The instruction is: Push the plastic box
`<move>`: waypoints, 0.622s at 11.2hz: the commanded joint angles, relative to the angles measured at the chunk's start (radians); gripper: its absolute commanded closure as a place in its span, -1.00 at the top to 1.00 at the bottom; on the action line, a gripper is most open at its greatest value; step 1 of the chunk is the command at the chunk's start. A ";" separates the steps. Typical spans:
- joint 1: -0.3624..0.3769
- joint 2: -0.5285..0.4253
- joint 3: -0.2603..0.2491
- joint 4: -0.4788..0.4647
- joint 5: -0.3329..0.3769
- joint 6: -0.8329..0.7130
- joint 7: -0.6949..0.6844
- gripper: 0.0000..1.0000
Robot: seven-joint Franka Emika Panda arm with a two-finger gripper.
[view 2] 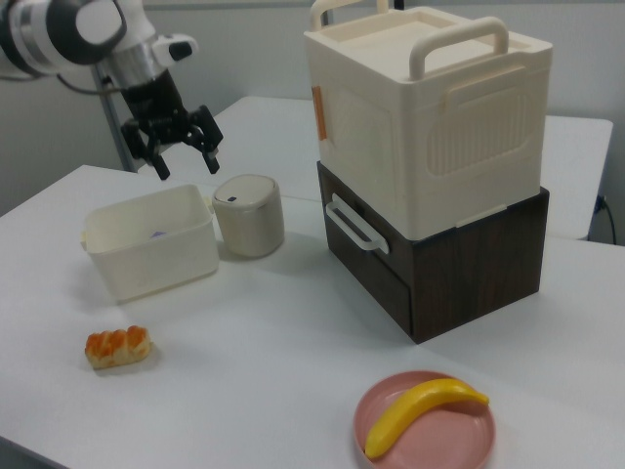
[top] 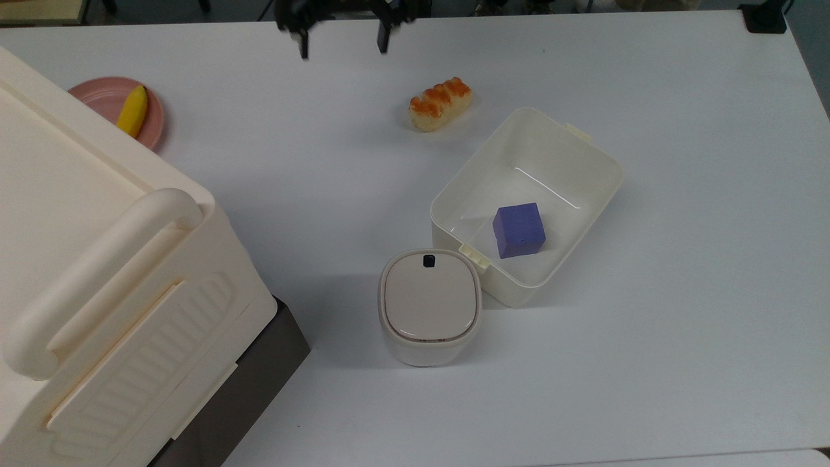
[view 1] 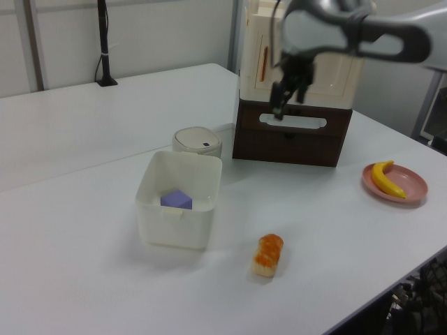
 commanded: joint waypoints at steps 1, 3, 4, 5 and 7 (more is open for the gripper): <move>-0.053 -0.028 -0.016 0.078 0.074 -0.085 0.305 1.00; -0.053 -0.026 -0.047 0.083 0.115 -0.084 0.368 1.00; -0.053 -0.029 -0.076 0.081 0.156 -0.081 0.363 1.00; -0.053 -0.029 -0.088 0.081 0.184 -0.082 0.337 1.00; -0.053 -0.029 -0.090 0.077 0.190 -0.104 0.250 1.00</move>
